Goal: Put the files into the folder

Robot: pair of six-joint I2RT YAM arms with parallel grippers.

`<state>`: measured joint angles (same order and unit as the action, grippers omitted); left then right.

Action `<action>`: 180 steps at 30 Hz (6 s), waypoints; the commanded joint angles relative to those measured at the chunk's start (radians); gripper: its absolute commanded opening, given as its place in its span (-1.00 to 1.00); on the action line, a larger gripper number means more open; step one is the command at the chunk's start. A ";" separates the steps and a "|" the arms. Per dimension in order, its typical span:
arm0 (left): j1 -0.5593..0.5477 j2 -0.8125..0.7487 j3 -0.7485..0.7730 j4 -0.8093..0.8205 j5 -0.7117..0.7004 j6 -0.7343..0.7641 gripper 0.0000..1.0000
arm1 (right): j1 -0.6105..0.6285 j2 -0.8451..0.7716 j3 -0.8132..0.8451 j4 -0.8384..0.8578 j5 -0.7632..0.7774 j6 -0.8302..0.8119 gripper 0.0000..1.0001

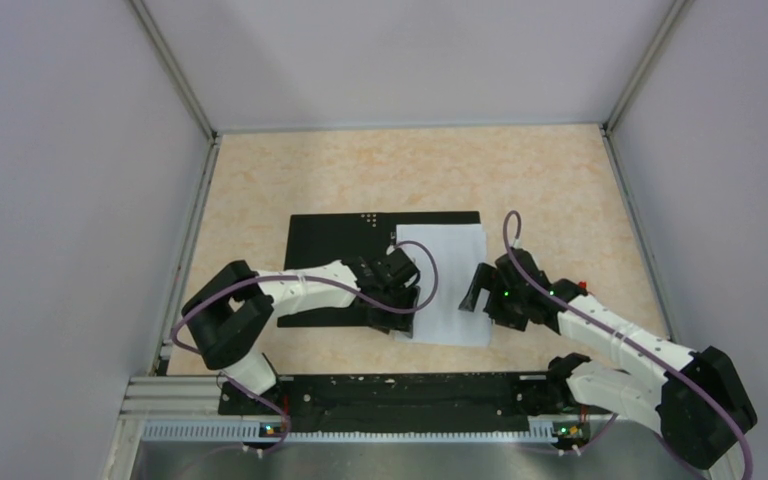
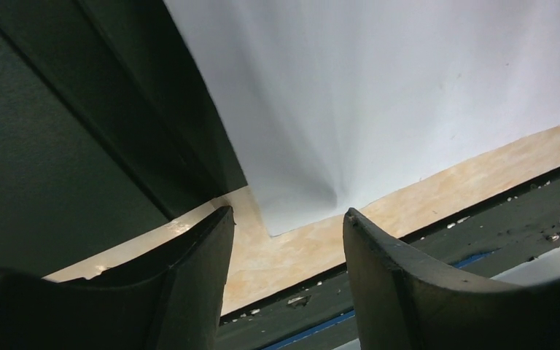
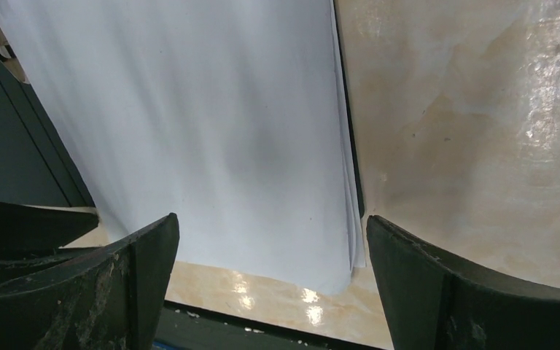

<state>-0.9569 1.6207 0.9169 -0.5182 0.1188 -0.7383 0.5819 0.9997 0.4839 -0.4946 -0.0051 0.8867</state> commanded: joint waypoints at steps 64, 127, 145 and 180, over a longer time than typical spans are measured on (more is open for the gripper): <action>-0.233 0.111 0.154 -0.028 0.101 0.179 0.22 | -0.341 0.650 0.427 0.469 -0.029 -0.126 0.86; -0.188 0.314 0.285 0.056 -0.072 0.104 0.19 | -0.338 0.559 0.447 0.336 0.001 -0.142 0.88; -0.161 0.297 0.286 0.044 -0.088 0.130 0.17 | -0.337 0.550 0.443 0.333 -0.006 -0.157 0.88; -0.108 0.156 0.375 -0.046 -0.078 0.175 0.20 | -0.337 0.615 0.428 0.381 -0.082 -0.189 0.89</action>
<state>-1.0855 1.8885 1.2602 -0.4965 0.0799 -0.5968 0.2459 1.5860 0.8944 -0.1608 -0.0681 0.7246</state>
